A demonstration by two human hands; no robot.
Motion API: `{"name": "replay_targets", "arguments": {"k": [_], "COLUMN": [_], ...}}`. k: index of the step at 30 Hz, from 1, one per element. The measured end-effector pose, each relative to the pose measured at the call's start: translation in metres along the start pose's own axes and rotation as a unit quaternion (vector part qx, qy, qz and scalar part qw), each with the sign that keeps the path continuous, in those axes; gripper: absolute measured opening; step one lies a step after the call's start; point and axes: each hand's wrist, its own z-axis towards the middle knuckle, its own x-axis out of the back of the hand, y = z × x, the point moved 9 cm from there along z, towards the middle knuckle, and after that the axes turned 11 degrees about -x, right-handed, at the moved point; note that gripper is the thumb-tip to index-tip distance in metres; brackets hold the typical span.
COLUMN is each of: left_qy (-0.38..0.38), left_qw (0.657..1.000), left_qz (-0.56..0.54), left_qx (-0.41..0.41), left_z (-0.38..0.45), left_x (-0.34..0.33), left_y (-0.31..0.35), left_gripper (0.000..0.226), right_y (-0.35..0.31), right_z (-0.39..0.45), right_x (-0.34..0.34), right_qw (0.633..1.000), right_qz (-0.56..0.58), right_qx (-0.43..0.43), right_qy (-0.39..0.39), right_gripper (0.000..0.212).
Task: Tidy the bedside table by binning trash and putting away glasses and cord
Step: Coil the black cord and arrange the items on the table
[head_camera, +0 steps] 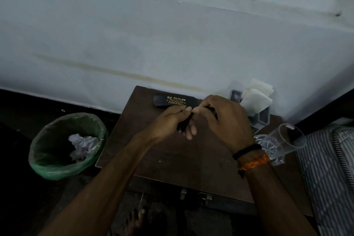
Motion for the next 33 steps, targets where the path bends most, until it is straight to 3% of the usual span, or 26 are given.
{"name": "replay_targets", "arguments": {"k": [3, 8, 12, 17, 19, 23, 26, 30, 33], "left_qy": [-0.009, 0.009, 0.058, 0.130, 0.149, 0.192, 0.217, 0.197, 0.179], "left_qw": [0.998, 0.985, 0.967, 0.947, 0.931, 0.898, 0.909, 0.961, 0.971], "left_qz": [-0.056, -0.172, -0.246, -0.294, -0.333, -0.395, -0.353, -0.192, -0.157], "left_qx": [-0.002, -0.007, -0.014, -0.010, -0.009, -0.018, -0.037, -0.023, -0.016], "left_z": [-0.002, -0.006, -0.006, -0.002, -0.003, -0.006, -0.005, -0.004, -0.005], "left_x": [-0.007, -0.005, 0.003, 0.022, 0.025, 0.033, 0.039, 0.031, 0.026], "left_y": [0.006, 0.013, 0.012, -0.004, -0.006, -0.007, -0.006, -0.008, -0.010], "left_gripper": [0.053, 0.035, 0.022, 0.016, 0.016, 0.019, 0.023, 0.020, 0.021], "right_y": [0.003, 0.018, 0.035, 0.005, -0.004, -0.015, -0.028, -0.037, -0.029], "right_z": [0.001, 0.005, -0.007, -0.029, -0.032, -0.039, -0.046, -0.038, -0.035], "right_x": [0.002, -0.006, -0.056, -0.084, -0.085, -0.079, -0.076, -0.050, -0.043], "right_qw": [0.999, 0.991, 0.988, 0.964, 0.956, 0.948, 0.951, 0.973, 0.971], "right_qz": [0.030, 0.120, 0.042, -0.001, 0.000, -0.011, -0.058, -0.093, -0.049], "right_qx": [0.007, -0.039, -0.112, -0.101, -0.097, -0.083, -0.036, 0.003, 0.012], "right_qy": [0.027, 0.038, -0.102, -0.245, -0.278, -0.306, -0.301, -0.211, -0.233], "right_gripper": [0.023, 0.017, 0.018, 0.013, 0.019, 0.011, 0.003, 0.018, 0.017]}}
